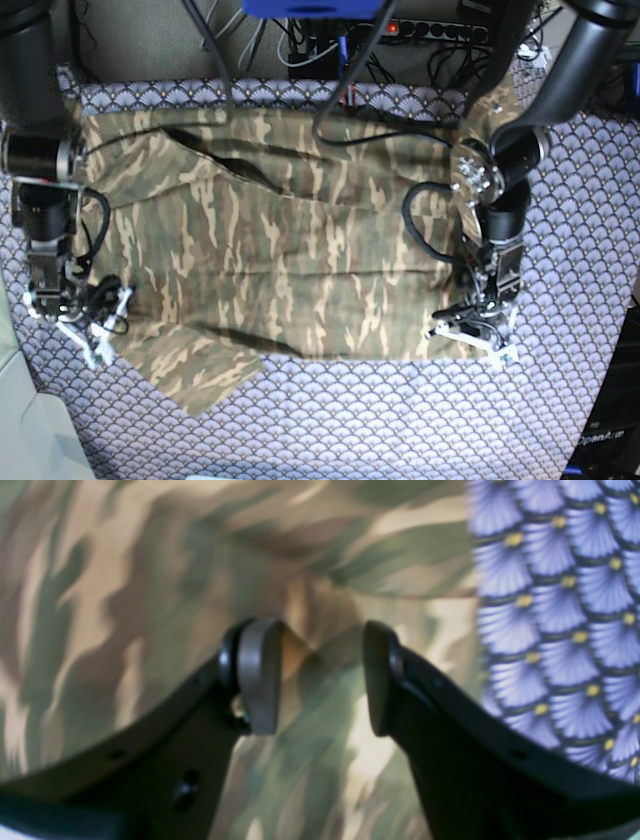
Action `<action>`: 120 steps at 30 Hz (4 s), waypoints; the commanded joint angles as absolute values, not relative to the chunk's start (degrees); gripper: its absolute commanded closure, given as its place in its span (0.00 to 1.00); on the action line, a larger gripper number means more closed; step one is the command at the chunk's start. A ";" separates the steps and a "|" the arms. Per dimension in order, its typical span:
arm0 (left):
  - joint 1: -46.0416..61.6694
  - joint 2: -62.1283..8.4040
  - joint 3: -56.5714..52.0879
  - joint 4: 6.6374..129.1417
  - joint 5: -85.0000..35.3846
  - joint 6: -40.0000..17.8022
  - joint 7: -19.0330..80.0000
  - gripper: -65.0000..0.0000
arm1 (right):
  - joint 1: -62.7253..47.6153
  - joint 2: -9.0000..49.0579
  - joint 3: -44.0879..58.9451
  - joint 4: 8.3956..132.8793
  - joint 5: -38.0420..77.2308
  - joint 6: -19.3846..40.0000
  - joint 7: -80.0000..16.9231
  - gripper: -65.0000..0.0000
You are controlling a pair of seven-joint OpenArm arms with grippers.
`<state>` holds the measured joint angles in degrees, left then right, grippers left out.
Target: Fold the T-shirt properly
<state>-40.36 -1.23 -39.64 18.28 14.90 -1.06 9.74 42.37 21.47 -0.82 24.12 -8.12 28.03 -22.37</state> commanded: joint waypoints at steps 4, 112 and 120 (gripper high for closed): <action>-39.96 -0.84 -39.78 17.71 15.08 -0.31 15.16 1.00 | 46.11 24.31 -0.31 22.02 -7.52 26.33 -16.84 0.57; -28.88 5.32 -35.03 40.75 14.99 -3.47 20.18 1.00 | 42.42 30.11 16.31 21.67 -1.54 36.35 -17.80 0.48; -28.18 5.32 -35.03 40.66 14.99 -3.47 20.18 1.00 | 42.95 30.55 20.88 18.07 -1.63 39.16 -17.45 0.48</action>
<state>-28.23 5.39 -35.07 40.88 14.46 -4.21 16.45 40.77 29.39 20.67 17.06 -2.55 39.00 -18.96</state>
